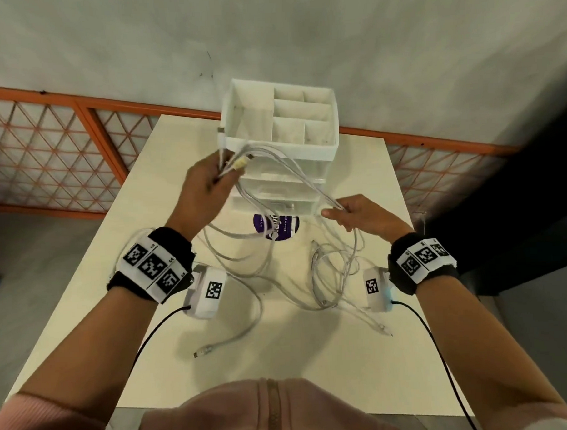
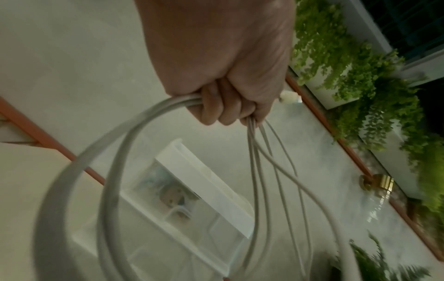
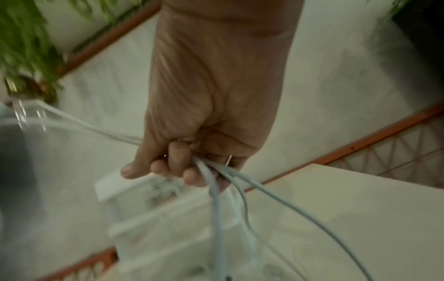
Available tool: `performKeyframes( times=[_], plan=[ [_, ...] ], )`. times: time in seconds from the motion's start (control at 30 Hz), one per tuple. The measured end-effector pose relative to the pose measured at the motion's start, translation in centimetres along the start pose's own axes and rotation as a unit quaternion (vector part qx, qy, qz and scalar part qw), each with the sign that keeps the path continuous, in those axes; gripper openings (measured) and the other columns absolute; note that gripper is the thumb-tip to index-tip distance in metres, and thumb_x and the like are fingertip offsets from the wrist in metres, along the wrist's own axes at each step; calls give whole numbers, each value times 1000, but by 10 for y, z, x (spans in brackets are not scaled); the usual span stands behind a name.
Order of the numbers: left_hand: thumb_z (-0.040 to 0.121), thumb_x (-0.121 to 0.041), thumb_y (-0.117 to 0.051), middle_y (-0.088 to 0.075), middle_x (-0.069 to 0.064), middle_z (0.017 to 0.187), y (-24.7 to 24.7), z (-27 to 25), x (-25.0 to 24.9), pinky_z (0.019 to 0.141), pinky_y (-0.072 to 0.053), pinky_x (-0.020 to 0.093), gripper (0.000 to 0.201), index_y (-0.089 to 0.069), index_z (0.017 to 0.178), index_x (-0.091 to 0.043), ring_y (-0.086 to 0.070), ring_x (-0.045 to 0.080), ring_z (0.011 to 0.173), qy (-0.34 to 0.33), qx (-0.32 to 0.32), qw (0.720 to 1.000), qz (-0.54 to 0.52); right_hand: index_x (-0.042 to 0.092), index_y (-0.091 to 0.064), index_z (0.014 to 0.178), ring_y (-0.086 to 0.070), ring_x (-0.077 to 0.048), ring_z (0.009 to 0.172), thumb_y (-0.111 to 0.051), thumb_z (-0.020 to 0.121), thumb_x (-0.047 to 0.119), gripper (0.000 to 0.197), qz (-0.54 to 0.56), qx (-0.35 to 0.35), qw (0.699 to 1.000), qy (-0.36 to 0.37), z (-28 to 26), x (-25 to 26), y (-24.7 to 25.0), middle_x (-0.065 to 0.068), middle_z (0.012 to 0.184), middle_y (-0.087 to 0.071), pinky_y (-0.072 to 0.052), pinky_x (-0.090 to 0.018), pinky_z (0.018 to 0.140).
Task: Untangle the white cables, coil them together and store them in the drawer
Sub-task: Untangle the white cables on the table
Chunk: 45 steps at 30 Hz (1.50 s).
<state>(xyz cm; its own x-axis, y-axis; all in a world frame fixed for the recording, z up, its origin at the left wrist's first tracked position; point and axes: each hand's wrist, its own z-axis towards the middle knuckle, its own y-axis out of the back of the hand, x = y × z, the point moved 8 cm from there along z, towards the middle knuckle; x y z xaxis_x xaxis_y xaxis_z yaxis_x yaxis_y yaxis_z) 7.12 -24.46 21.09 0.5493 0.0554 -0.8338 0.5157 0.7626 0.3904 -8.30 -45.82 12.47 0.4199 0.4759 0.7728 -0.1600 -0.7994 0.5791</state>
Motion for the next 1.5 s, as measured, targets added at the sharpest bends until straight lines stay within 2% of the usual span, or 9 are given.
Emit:
performKeyframes(
  times=[0.27, 0.43, 0.63, 0.77, 0.87, 1.0, 1.1, 1.3, 1.5],
  plan=[
    [93, -27, -49, -51, -3, 66, 36, -9, 45, 57, -31, 24, 23, -56, 87, -6, -39, 4, 57, 57, -111, 991, 41, 14, -54, 60, -52, -12, 39, -68, 84, 38, 36, -55, -131, 989, -43, 8, -22, 52, -3, 54, -50, -44, -25, 46],
    [93, -13, -54, -61, 29, 77, 34, -22, 79, 58, -38, 37, 20, -54, 91, 7, -57, 42, 69, 93, -83, 979, 163, 15, -50, 64, -37, 1, 41, -76, 77, 32, 33, -26, -234, 971, 49, 9, 24, 106, 3, 56, -41, -28, -9, 44],
    [94, -22, -52, -65, 31, 85, 23, -26, 82, 61, -44, 48, 29, -57, 113, -1, -58, 51, 78, 109, -38, 946, 304, 8, -60, 90, -56, -19, 74, -67, 81, 47, 40, -107, -132, 985, -27, 37, -6, 75, -4, 80, -61, -38, -26, 61],
    [94, -28, -53, -64, 34, 87, 10, -18, 87, 64, -44, 47, 35, -56, 122, -6, -60, 53, 79, 102, 10, 922, 372, 13, -61, 114, -54, -25, 113, -63, 86, 40, 38, -196, -89, 974, -70, 49, -50, 23, -9, 116, -60, -38, -37, 97],
    [94, -32, -52, -63, 34, 82, -5, -13, 86, 62, -43, 45, 34, -59, 115, -5, -60, 51, 73, 91, 47, 915, 391, 9, -63, 98, -55, -19, 89, -66, 86, 22, 18, -159, -148, 973, 81, 53, -19, -21, -6, 96, -57, -43, -36, 85],
    [96, -33, -48, -63, 30, 90, -21, -11, 94, 63, -35, 40, 34, -57, 111, -4, -60, 48, 81, 114, 96, 908, 391, 8, -65, 94, -54, -3, 52, -56, 93, 18, 13, -143, 114, 980, 74, 63, -6, -124, 0, 69, -58, -43, -25, 59],
    [96, -32, -48, -63, 27, 95, -28, -13, 97, 68, -39, 40, 31, -57, 111, -7, -59, 44, 89, 127, 125, 901, 395, 6, -62, 103, -55, -20, 65, -51, 97, 20, 18, -148, 176, 972, 51, 66, -19, -168, -9, 82, -60, -42, -26, 65],
    [95, -34, -50, -64, 24, 98, -26, -18, 100, 69, -39, 40, 32, -58, 108, -6, -58, 43, 93, 142, 121, 902, 390, 10, -57, 75, -52, -16, 60, -72, 78, 3, 17, -137, 173, 975, 16, 61, -28, -175, -1, 65, -55, -40, -25, 61],
    [80, -37, -71, -67, 15, 86, -24, -12, 102, 68, -46, 26, 35, -63, 93, -6, -59, 28, 76, 191, 79, 958, 200, 19, -51, 72, -64, -22, 72, -66, 80, -6, 30, 15, 152, 986, 67, 31, 30, -122, 2, 74, -55, -51, -36, 70]
  ],
)
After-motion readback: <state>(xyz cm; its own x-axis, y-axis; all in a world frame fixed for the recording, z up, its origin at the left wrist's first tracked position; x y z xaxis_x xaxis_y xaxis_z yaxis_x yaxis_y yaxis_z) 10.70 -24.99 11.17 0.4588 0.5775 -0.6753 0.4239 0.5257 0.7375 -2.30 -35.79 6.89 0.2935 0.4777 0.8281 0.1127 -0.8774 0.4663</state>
